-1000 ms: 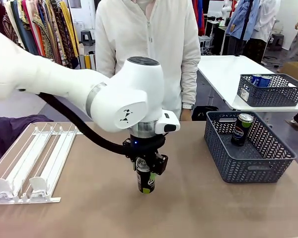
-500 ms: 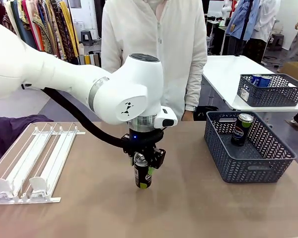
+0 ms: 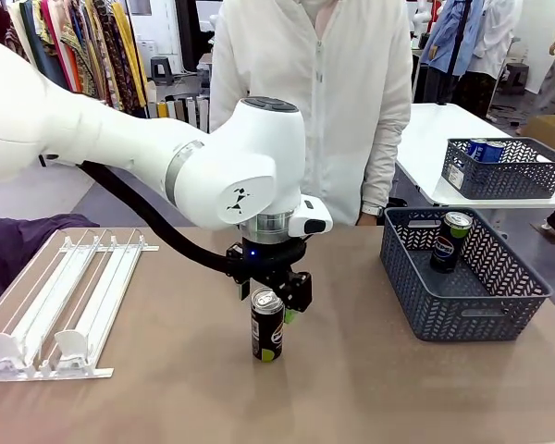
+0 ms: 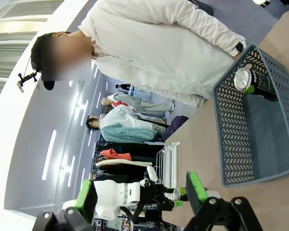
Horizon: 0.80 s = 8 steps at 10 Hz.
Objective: Retrieve and store the cans from the dispenser.
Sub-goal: Pick up one can from the Automatic Can Dispenser and place it in the middle of the table.
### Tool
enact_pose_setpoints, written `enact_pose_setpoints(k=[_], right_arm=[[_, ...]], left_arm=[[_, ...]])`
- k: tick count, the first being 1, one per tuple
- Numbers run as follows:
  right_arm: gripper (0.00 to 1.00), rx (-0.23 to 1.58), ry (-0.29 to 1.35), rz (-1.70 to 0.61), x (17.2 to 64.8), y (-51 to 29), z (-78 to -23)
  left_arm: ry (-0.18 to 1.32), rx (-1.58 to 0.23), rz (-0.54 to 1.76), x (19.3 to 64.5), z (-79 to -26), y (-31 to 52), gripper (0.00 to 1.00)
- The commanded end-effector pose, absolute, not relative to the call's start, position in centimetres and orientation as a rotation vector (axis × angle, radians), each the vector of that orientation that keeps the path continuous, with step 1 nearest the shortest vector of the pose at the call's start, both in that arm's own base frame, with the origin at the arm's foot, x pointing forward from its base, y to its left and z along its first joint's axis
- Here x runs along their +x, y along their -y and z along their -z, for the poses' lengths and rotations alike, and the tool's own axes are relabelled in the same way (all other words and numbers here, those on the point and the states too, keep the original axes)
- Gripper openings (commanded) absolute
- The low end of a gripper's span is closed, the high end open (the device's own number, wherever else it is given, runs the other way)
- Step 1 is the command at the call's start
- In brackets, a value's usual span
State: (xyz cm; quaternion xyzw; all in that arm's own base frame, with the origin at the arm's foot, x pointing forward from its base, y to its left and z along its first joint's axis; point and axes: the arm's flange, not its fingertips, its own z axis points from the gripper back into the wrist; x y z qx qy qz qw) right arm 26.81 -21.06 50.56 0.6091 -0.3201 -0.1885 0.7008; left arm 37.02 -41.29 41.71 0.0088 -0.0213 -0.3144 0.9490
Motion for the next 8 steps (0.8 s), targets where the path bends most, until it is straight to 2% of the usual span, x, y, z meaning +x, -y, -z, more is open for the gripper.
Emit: enact_pose_setpoints(k=[1,2,5,8], right_arm=[[1.00,1.374,0.741,0.410,27.1,20.9,-50.9],[1.00,1.374,0.741,0.410,27.1,20.9,-50.9],[1.00,1.374,0.741,0.410,27.1,20.9,-50.9],[1.00,1.374,0.741,0.410,27.1,20.9,-50.9]], left_arm=[[0.052,0.000,0.604,36.7,-43.1,40.2,1.00],[0.008,-0.090,0.615,36.2,-45.5,38.4,1.00],[0.051,-0.350,0.622,34.5,-53.6,27.9,1.00],[0.147,-0.684,0.387,35.0,-56.4,12.7,1.00]])
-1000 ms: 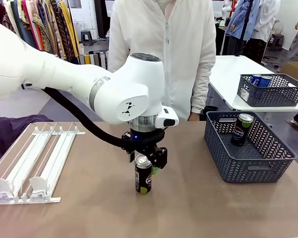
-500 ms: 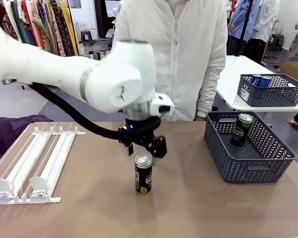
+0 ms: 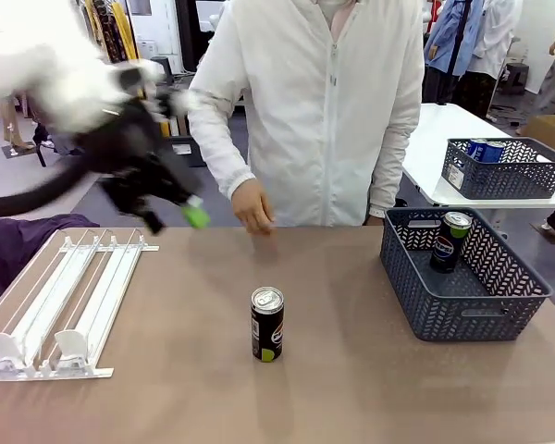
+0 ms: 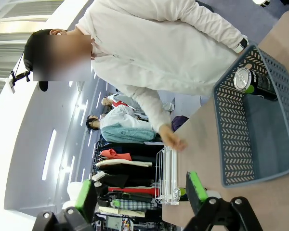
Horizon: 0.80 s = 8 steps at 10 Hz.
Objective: Retrieve and store the cans from the dispenser.
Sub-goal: Pick up one can from the Automatic Can Dispenser and place it in the middle of the table.
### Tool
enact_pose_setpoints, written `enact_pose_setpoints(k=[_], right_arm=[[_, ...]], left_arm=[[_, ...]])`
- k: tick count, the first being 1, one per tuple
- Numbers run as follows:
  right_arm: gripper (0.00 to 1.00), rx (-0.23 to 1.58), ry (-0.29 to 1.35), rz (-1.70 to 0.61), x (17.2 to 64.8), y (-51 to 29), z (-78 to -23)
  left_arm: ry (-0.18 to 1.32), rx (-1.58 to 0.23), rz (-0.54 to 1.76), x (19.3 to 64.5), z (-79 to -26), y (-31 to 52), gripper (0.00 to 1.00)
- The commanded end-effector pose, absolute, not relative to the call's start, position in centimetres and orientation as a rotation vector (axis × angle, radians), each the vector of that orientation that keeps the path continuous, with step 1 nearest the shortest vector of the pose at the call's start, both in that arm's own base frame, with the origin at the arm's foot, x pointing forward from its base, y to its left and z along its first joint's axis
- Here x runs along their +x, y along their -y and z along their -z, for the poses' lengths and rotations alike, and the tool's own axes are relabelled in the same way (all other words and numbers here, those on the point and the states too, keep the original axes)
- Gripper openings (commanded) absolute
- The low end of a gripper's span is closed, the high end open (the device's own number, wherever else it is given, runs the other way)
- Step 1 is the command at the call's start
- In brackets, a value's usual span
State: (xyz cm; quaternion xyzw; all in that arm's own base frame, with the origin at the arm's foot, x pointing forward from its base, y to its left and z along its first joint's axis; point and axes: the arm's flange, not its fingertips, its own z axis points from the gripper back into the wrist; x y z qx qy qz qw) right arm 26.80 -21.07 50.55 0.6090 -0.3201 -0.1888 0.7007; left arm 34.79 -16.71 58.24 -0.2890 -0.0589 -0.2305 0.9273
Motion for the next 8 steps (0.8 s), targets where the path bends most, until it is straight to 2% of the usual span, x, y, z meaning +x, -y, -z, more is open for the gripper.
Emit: enact_pose_setpoints(k=[1,3,6,8], right_arm=[[1.00,1.374,0.741,0.410,27.1,20.9,-50.9],[1.00,1.374,0.741,0.410,27.1,20.9,-50.9],[1.00,1.374,0.741,0.410,27.1,20.9,-50.9],[1.00,1.374,0.741,0.410,27.1,20.9,-50.9]], left_arm=[[0.185,-0.819,0.325,34.6,-56.2,8.4,1.00],[0.246,-0.996,0.175,33.6,-54.3,1.0,1.00],[0.286,-1.126,0.056,32.2,-51.0,-4.8,1.00],[0.263,-1.069,0.031,32.3,-51.6,-5.2,1.00]])
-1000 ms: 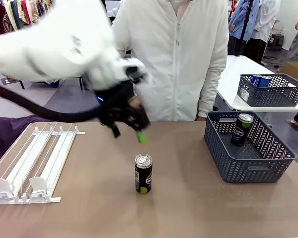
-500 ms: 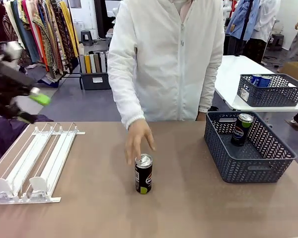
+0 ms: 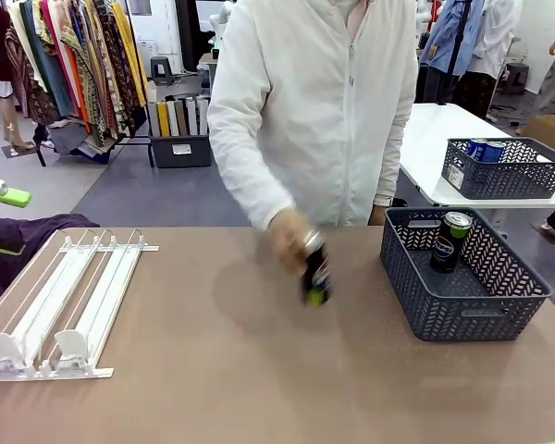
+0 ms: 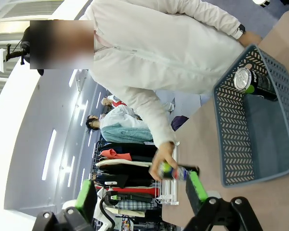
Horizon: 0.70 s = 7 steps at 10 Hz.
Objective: Retrieve and store the cans from the dispenser.
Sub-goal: Pick up one can from the Automatic Can Dispenser and place it in the middle of the table.
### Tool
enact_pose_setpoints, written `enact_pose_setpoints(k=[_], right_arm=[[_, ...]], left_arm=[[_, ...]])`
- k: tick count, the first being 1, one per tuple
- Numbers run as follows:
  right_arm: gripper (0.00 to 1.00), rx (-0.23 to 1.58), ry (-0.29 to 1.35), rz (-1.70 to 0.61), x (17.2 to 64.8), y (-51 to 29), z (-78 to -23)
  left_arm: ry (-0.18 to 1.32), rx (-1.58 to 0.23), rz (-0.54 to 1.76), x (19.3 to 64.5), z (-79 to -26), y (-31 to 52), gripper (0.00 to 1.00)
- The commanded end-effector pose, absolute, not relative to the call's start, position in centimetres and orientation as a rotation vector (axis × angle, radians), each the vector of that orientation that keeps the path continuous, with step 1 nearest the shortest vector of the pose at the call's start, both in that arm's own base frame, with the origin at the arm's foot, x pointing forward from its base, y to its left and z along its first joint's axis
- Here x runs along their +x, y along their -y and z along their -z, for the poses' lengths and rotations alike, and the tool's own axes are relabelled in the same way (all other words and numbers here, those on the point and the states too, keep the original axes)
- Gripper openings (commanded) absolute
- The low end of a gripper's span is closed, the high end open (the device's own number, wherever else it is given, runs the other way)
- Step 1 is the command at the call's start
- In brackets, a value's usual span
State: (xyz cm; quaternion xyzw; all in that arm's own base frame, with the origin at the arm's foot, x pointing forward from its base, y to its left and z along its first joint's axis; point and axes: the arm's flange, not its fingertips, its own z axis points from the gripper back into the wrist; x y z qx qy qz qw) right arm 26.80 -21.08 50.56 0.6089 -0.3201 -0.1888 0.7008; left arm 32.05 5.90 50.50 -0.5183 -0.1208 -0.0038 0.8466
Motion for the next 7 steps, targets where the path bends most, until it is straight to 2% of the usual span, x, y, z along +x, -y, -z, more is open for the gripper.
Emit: enact_pose_setpoints(k=[1,7], right_arm=[[1.00,1.374,0.741,0.410,27.11,20.93,-50.91],[1.00,1.374,0.741,0.410,27.11,20.93,-50.91]], left_arm=[[0.263,-1.069,0.031,32.34,-51.61,-5.19,1.00],[0.263,-1.069,0.031,32.34,-51.61,-5.19,1.00]])
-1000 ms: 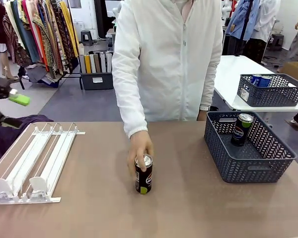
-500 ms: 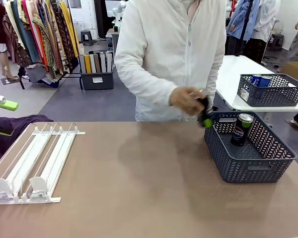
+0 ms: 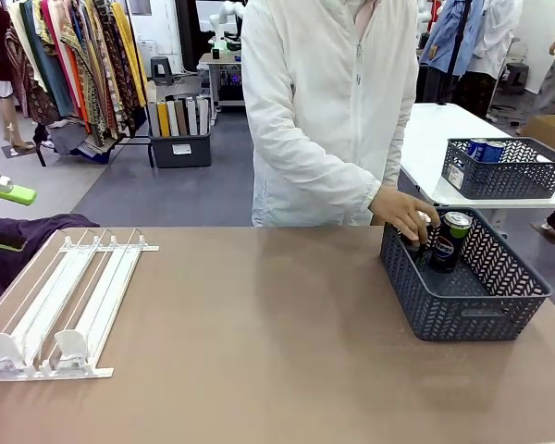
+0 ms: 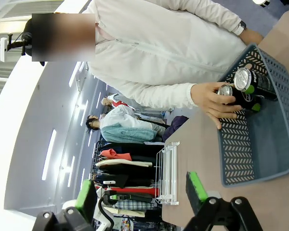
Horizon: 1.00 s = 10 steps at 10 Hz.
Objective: Retrieve and store the cans from the dispenser.
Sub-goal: Pick up one can from the Automatic Can Dispenser and place it in the middle of the table.
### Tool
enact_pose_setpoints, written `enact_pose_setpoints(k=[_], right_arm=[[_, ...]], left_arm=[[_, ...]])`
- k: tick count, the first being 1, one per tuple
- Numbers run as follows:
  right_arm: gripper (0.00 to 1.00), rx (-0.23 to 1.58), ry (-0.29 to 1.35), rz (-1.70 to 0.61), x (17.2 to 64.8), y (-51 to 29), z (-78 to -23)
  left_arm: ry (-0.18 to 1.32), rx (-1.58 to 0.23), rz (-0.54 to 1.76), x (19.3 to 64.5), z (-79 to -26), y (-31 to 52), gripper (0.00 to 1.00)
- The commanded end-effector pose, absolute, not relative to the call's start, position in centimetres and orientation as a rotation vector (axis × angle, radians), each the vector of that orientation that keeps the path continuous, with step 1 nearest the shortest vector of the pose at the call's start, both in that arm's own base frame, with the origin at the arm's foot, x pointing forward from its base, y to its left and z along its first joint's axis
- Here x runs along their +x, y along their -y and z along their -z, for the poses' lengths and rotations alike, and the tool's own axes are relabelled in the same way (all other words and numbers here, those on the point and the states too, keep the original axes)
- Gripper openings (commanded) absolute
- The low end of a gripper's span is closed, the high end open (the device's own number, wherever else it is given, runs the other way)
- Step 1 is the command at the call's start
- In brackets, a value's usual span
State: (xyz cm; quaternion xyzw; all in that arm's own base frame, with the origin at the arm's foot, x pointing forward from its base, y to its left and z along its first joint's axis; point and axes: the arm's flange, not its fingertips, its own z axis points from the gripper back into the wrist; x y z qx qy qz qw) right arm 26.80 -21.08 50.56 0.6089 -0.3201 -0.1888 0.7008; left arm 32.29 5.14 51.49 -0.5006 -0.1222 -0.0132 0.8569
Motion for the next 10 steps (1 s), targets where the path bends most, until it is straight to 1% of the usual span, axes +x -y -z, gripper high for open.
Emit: enact_pose_setpoints(k=[1,10], right_arm=[[1.00,1.374,0.741,0.410,27.11,20.93,-50.91],[1.00,1.374,0.741,0.410,27.11,20.93,-50.91]], left_arm=[[0.263,-1.069,0.031,32.34,-51.61,-5.19,1.00],[0.263,-1.069,0.031,32.34,-51.61,-5.19,1.00]])
